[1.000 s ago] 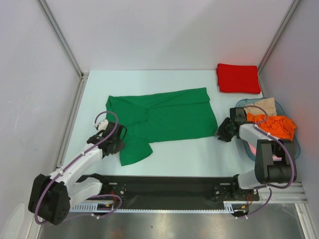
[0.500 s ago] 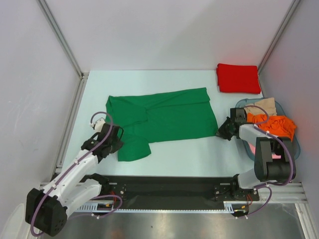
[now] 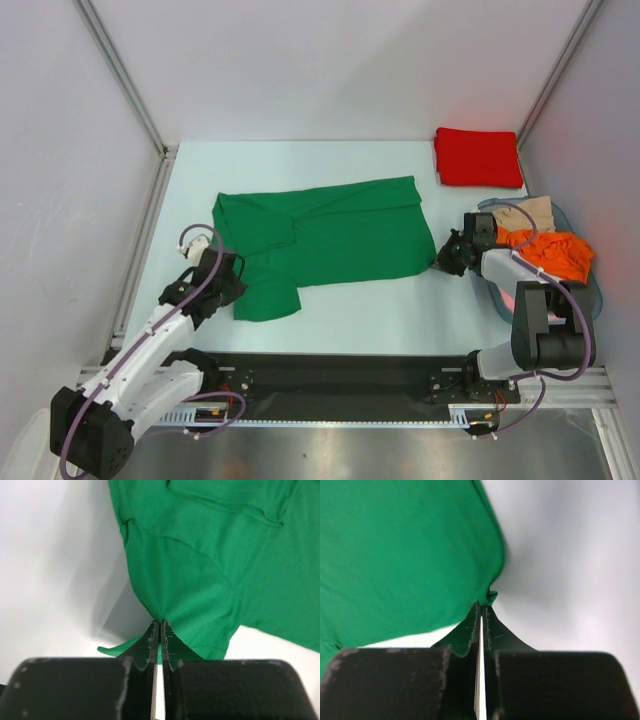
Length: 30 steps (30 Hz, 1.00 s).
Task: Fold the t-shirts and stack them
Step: Fold the tshirt
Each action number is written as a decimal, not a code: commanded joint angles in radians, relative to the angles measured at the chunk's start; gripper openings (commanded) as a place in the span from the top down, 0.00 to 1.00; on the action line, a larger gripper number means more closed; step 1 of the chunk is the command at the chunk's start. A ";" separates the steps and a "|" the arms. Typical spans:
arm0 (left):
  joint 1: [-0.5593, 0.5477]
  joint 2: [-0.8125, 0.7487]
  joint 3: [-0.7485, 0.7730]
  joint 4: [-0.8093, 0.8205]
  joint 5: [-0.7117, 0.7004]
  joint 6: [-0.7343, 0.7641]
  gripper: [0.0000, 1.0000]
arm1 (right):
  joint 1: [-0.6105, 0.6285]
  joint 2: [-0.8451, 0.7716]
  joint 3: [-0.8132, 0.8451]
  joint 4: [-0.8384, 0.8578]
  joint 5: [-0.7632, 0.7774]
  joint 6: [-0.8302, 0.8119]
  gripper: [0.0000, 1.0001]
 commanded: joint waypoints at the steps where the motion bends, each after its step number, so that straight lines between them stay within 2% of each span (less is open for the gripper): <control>1: 0.024 0.052 0.091 0.025 -0.003 0.023 0.94 | -0.001 0.023 0.082 0.012 -0.031 -0.043 1.00; 9: 0.134 0.131 0.224 0.071 0.021 0.066 0.94 | 0.000 0.120 0.269 -0.031 -0.020 -0.069 1.00; 13: 0.195 0.203 0.273 0.112 0.047 0.094 0.94 | -0.001 0.230 0.363 -0.051 -0.042 -0.076 1.00; 24: 0.269 0.494 0.442 0.172 0.086 0.114 0.96 | -0.038 0.434 0.567 -0.034 -0.091 -0.067 1.00; 30: 0.297 0.569 0.474 0.197 0.104 0.125 0.96 | -0.040 0.513 0.667 -0.046 -0.115 -0.056 1.00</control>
